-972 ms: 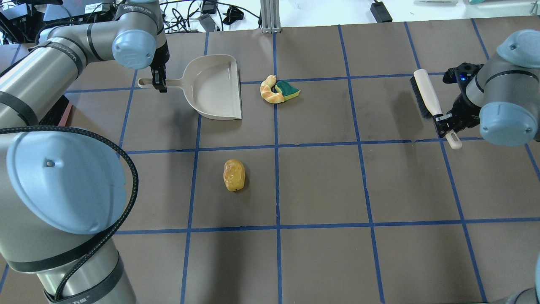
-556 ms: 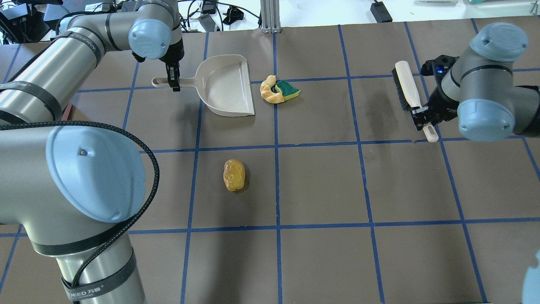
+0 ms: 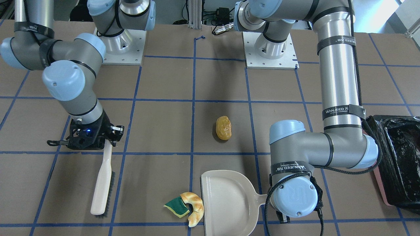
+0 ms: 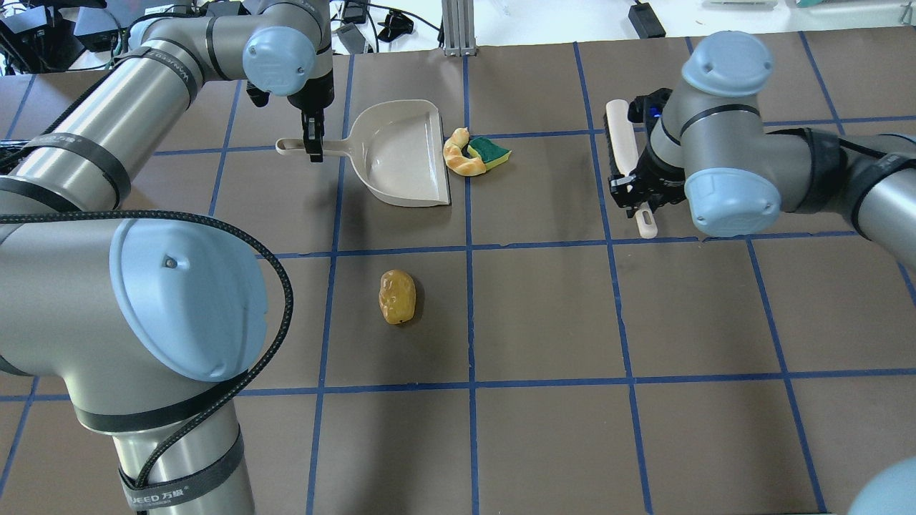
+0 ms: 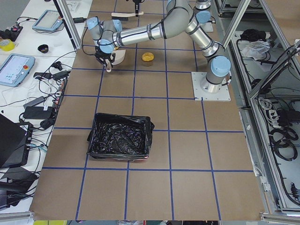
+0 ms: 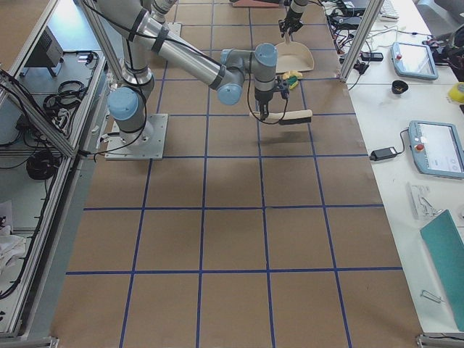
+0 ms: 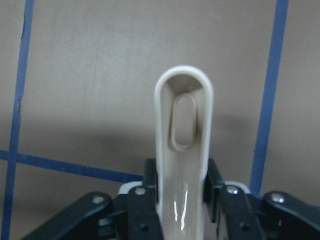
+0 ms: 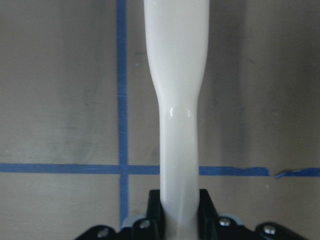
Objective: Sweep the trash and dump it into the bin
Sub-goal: 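Sweep the sponge piece into the dustpan with the brush in the right gripper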
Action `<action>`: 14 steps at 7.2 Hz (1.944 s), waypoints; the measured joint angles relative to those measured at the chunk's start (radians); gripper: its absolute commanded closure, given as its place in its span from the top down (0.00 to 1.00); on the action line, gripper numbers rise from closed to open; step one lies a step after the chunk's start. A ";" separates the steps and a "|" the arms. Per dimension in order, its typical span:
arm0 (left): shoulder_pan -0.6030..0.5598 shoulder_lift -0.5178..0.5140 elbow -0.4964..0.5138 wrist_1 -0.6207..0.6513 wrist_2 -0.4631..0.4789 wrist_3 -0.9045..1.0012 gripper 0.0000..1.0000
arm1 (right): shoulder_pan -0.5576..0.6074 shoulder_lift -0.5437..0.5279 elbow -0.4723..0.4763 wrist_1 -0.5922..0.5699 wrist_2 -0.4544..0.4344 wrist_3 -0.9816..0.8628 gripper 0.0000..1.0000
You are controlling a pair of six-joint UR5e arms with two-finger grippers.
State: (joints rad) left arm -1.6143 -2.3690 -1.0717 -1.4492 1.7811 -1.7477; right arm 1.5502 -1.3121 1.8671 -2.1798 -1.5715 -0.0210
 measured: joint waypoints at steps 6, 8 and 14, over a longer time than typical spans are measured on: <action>-0.001 0.000 0.002 -0.004 0.024 -0.001 0.00 | 0.270 0.191 -0.194 0.034 0.047 0.375 0.00; -0.001 0.000 0.002 -0.004 0.025 -0.003 0.00 | 0.294 0.219 -0.207 0.024 0.096 0.425 0.00; -0.001 0.004 0.002 -0.003 0.021 -0.001 0.00 | 0.427 0.315 -0.345 0.017 0.180 0.598 0.00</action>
State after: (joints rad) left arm -1.6153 -2.3655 -1.0692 -1.4520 1.8020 -1.7492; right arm 1.9771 -0.9976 1.5224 -2.1624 -1.3916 0.5766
